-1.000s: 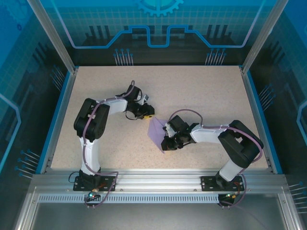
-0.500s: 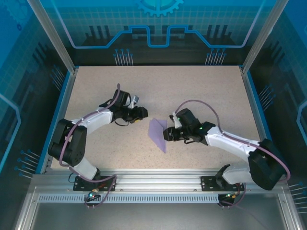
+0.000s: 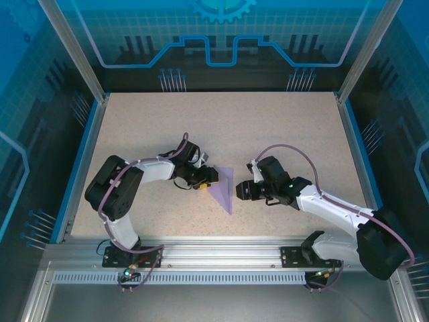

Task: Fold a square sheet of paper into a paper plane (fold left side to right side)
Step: Turn over the paper at the center of the table.

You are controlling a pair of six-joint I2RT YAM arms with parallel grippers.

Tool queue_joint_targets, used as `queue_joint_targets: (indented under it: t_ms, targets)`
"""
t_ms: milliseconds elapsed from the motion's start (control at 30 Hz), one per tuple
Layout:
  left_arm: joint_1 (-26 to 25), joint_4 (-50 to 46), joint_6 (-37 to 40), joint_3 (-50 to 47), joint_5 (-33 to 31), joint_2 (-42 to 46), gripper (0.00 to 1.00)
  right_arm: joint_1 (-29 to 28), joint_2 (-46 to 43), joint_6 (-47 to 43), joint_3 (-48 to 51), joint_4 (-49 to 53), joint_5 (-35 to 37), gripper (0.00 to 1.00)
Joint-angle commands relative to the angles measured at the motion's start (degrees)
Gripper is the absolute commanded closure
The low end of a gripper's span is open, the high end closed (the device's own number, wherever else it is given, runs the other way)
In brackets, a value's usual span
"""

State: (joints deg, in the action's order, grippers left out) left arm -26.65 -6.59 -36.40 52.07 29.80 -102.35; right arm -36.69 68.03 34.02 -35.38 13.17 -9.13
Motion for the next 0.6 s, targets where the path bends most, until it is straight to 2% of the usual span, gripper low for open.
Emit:
queue_joint_targets:
  t_ms: [0, 333, 567]
  targets:
    - [-1.4, 0.3, -0.9, 3.0, 0.3, -1.9, 0.5, 0.3, -0.3, 0.1, 0.6, -1.2, -1.4, 0.51]
    - [-3.4, -1.2, -0.8, 7.9, 0.4, -5.9, 0.49, 0.3, 2.2, 0.3, 1.2, -2.3, -3.7, 0.51]
    - [-4.5, -2.2, -0.7, 10.2, 0.2, -7.3, 0.49, 1.3, 10.5, 1.8, -0.5, -10.1, -8.8, 0.5]
